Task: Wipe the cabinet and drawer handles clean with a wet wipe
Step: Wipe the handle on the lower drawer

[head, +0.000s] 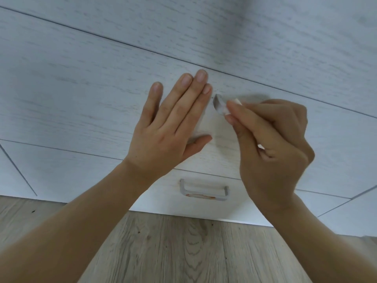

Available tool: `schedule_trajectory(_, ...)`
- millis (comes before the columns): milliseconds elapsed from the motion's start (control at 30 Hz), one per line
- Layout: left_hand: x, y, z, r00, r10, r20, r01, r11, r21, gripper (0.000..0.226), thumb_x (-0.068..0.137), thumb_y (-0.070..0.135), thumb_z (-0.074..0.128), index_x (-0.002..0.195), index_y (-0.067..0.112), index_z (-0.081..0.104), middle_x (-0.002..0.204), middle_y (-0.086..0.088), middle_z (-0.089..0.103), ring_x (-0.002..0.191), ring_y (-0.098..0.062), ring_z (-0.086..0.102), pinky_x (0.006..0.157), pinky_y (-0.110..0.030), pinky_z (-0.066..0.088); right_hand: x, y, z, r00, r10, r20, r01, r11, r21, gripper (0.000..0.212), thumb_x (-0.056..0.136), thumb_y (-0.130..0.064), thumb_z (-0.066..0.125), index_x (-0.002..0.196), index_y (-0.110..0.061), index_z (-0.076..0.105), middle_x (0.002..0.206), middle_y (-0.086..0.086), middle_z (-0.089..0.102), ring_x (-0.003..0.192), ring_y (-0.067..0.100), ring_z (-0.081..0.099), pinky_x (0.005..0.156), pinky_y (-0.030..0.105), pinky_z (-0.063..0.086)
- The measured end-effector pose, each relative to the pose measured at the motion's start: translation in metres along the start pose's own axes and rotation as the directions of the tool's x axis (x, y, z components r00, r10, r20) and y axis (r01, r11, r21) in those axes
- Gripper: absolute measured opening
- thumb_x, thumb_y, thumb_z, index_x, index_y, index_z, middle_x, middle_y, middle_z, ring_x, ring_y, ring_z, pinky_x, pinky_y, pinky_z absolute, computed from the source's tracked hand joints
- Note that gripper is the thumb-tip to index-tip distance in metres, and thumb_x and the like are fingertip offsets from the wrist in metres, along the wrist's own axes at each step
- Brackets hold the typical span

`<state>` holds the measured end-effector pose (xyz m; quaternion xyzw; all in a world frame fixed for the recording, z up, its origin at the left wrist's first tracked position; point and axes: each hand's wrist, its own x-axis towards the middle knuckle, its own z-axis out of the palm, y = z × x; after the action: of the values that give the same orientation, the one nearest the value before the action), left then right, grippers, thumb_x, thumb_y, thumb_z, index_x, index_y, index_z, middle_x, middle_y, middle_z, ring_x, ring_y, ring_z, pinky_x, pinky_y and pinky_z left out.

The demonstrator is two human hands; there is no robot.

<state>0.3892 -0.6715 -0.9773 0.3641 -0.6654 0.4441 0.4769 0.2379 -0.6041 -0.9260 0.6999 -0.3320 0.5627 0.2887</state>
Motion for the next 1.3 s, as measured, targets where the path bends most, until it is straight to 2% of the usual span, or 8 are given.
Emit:
schedule_trajectory(133,-0.002,-0.002,0.0,1.0,-0.002,-0.007,0.002,1.0,-0.003,0.074,0.094,0.052,0.05,0.143,0.0,0.031,0.148,-0.007,0.026,0.134,-0.027,0.034,0.116,-0.042,0.016,-0.005,0.005,-0.012,0.995,0.099,-0.002,-0.099,0.995,0.024,0.016,0.087,-0.007,0.069,0.102,-0.008,0.066,0.091,-0.009,0.058,0.084,0.016,0.054,0.069,0.039,0.048)
schedule_trajectory(367,-0.002,-0.001,0.002,0.999,-0.03,-0.017,0.031,0.999,0.034,0.077,0.091,0.055,0.046,0.142,-0.001,0.031,0.147,-0.013,0.032,0.133,-0.028,0.035,0.116,-0.041,0.018,0.004,0.004,0.0,0.995,-0.096,0.032,0.096,0.995,-0.026,0.009,0.086,-0.005,0.069,0.096,-0.004,0.07,0.088,-0.005,0.059,0.078,0.02,0.056,0.078,0.023,0.042)
schedule_trajectory(700,-0.003,0.0,0.005,0.999,-0.029,-0.037,0.031,0.998,0.062,0.079,0.089,0.056,0.046,0.142,-0.001,0.032,0.146,-0.007,0.03,0.133,-0.028,0.034,0.116,-0.042,0.017,0.001,-0.004,-0.008,0.981,0.192,-0.042,-0.189,0.979,0.075,0.021,0.088,-0.012,0.068,0.108,-0.016,0.06,0.091,-0.019,0.052,0.08,0.01,0.053,0.073,0.018,0.043)
schedule_trajectory(833,-0.004,0.002,0.007,0.999,-0.033,-0.031,0.036,0.996,0.076,0.077,0.091,0.056,0.042,0.143,0.0,0.03,0.144,-0.012,0.033,0.134,-0.027,0.034,0.116,-0.041,0.017,0.003,-0.007,0.001,0.996,0.091,0.021,-0.092,0.993,0.076,0.016,0.087,-0.006,0.068,0.103,-0.008,0.064,0.089,-0.012,0.056,0.084,0.005,0.053,0.068,0.037,0.049)
schedule_trajectory(933,-0.004,0.001,0.007,0.999,-0.024,-0.048,0.028,0.997,0.075,0.077,0.091,0.056,0.042,0.143,0.0,0.032,0.145,-0.01,0.034,0.134,-0.027,0.035,0.116,-0.042,0.018,0.008,-0.008,0.012,0.999,-0.014,0.029,0.012,0.998,0.055,0.011,0.087,-0.005,0.068,0.098,-0.009,0.068,0.084,-0.008,0.056,0.082,0.009,0.052,0.077,0.024,0.044)
schedule_trajectory(1067,-0.005,0.0,0.007,0.999,-0.028,-0.031,0.03,0.997,0.069,0.075,0.093,0.055,0.038,0.145,0.001,0.029,0.147,-0.01,0.031,0.137,-0.025,0.028,0.117,-0.041,0.015,0.001,-0.005,0.001,1.0,0.02,0.002,-0.02,1.0,0.014,0.012,0.088,-0.006,0.068,0.1,-0.007,0.065,0.09,-0.007,0.057,0.084,0.01,0.051,0.069,0.035,0.048)
schedule_trajectory(1200,-0.004,0.001,0.008,0.999,-0.037,-0.032,0.04,0.996,0.079,0.075,0.093,0.055,0.037,0.144,0.001,0.029,0.146,-0.011,0.032,0.137,-0.025,0.029,0.117,-0.041,0.016,0.008,-0.012,0.01,0.999,0.001,0.032,0.0,1.0,-0.021,0.008,0.087,-0.004,0.068,0.094,-0.005,0.071,0.084,-0.004,0.057,0.08,0.018,0.056,0.078,0.022,0.043)
schedule_trajectory(1300,-0.005,0.002,0.007,0.999,-0.036,-0.032,0.038,0.996,0.079,0.076,0.092,0.054,0.041,0.144,0.0,0.029,0.146,-0.012,0.032,0.135,-0.026,0.031,0.117,-0.041,0.016,0.012,-0.017,0.003,0.988,0.155,-0.013,-0.155,0.988,0.021,0.013,0.088,-0.012,0.068,0.1,-0.017,0.066,0.088,-0.013,0.057,0.078,0.015,0.059,0.076,0.019,0.044)
